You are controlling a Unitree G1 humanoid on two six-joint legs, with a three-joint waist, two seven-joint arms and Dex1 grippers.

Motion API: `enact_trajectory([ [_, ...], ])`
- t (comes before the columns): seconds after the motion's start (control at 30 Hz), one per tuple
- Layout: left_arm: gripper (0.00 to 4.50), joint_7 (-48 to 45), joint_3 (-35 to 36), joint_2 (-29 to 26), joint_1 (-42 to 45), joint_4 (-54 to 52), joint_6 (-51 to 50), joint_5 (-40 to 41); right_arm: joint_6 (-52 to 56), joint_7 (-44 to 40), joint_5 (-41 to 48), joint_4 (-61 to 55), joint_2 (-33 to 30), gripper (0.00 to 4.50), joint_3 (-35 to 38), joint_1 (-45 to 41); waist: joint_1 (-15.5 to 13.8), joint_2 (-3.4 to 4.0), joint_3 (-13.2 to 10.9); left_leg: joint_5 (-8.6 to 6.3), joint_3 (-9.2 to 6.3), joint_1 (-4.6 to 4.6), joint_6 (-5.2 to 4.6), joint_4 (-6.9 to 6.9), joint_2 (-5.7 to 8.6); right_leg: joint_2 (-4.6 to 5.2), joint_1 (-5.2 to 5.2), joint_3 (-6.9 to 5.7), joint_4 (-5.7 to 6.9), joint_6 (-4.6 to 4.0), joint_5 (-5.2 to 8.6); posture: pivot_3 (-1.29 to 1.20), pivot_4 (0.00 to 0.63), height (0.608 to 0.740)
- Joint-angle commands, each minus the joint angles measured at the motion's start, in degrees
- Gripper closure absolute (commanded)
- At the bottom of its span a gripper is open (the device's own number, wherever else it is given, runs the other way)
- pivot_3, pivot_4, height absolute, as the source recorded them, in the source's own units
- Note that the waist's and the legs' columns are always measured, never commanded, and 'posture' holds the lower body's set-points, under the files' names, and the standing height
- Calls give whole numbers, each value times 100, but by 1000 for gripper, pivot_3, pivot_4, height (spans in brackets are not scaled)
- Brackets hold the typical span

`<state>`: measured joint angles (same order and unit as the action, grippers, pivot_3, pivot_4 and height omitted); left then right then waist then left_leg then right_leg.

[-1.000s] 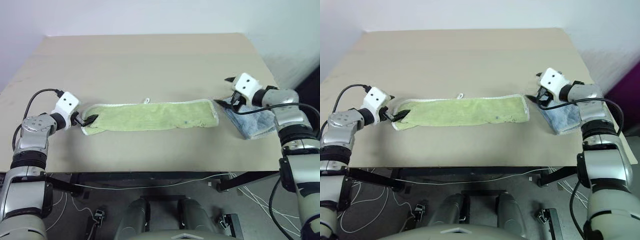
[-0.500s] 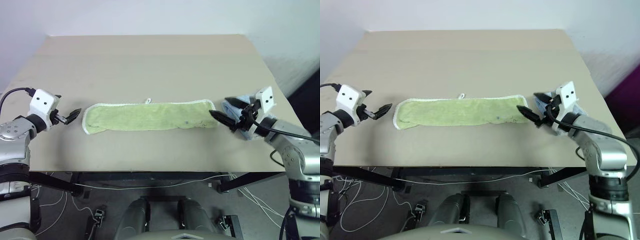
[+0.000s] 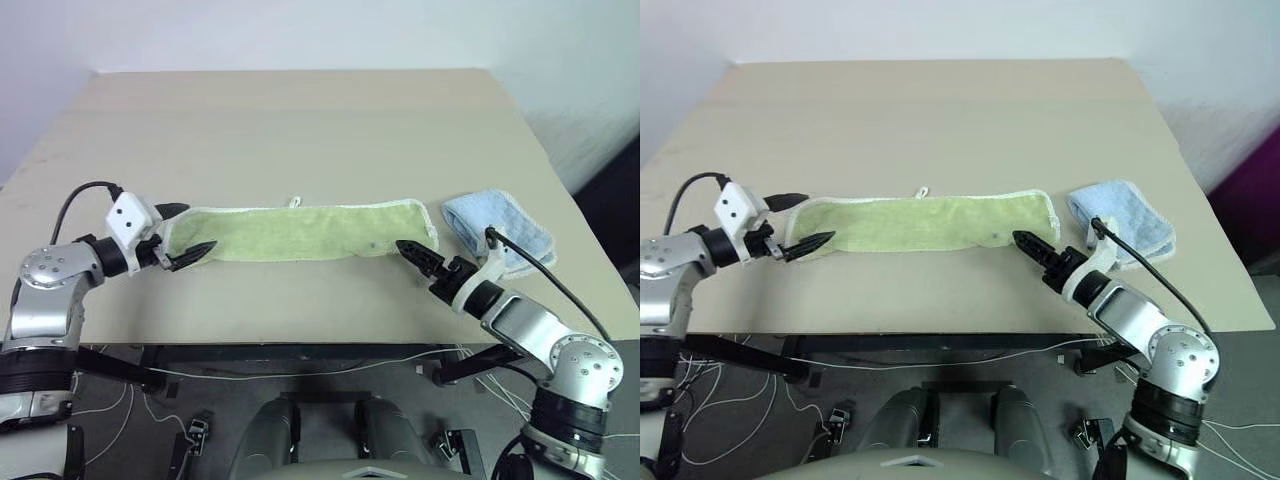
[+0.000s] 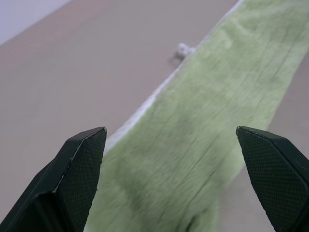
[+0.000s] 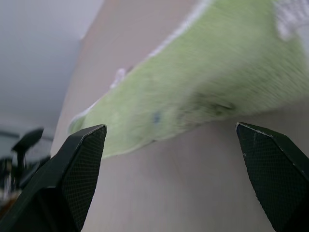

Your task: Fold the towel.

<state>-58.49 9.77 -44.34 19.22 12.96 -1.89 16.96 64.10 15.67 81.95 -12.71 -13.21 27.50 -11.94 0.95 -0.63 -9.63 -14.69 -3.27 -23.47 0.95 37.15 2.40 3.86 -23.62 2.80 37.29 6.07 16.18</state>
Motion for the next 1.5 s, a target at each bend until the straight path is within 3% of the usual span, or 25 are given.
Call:
enact_trajectory([
  [0.03,0,25,11,30,-29,-330,-93,101,-421,651,467,263,118,16,93,-176,8,0,0,0,2,0,0,0,0,-2,-1,-1,1,0,0,0,150,740],
  [0.43,0,37,30,215,-324,-1102,-556,271,-1496,878,123,1207,216,16,-23,-537,8,-9,10,0,2,20,-1,3,-2,-16,23,-5,0,0,0,0,150,740],
  [0.53,0,22,36,223,-404,-1241,-642,318,-1740,974,88,1245,334,596,-26,-607,5,-15,14,0,0,21,-1,3,-2,-16,25,-6,0,0,0,0,150,740],
  [0.9,0,61,-43,375,-437,-1307,-718,316,-2099,1228,103,1060,387,4310,-1,-724,-2,-13,13,0,0,17,-1,2,-2,-15,20,-5,0,0,0,0,150,740],
  [0.93,0,62,-55,396,-425,-1292,-709,304,-2112,1239,119,1022,361,4480,15,-713,-5,-13,14,0,0,17,-1,2,-2,-15,21,-6,-1,0,0,0,150,740],
  [1.3,0,51,-162,482,-359,-1103,-570,262,-1881,972,322,459,-932,4480,252,-743,-3,-5,8,0,1,13,-2,0,-1,-14,17,-5,-3,0,0,0,150,740],
  [1.5,0,66,-287,615,-273,-996,-483,209,-1454,163,-365,89,-1670,4480,-488,-906,2,-4,8,0,3,13,-2,0,-4,-16,17,-5,-5,0,1,0,150,740],
])
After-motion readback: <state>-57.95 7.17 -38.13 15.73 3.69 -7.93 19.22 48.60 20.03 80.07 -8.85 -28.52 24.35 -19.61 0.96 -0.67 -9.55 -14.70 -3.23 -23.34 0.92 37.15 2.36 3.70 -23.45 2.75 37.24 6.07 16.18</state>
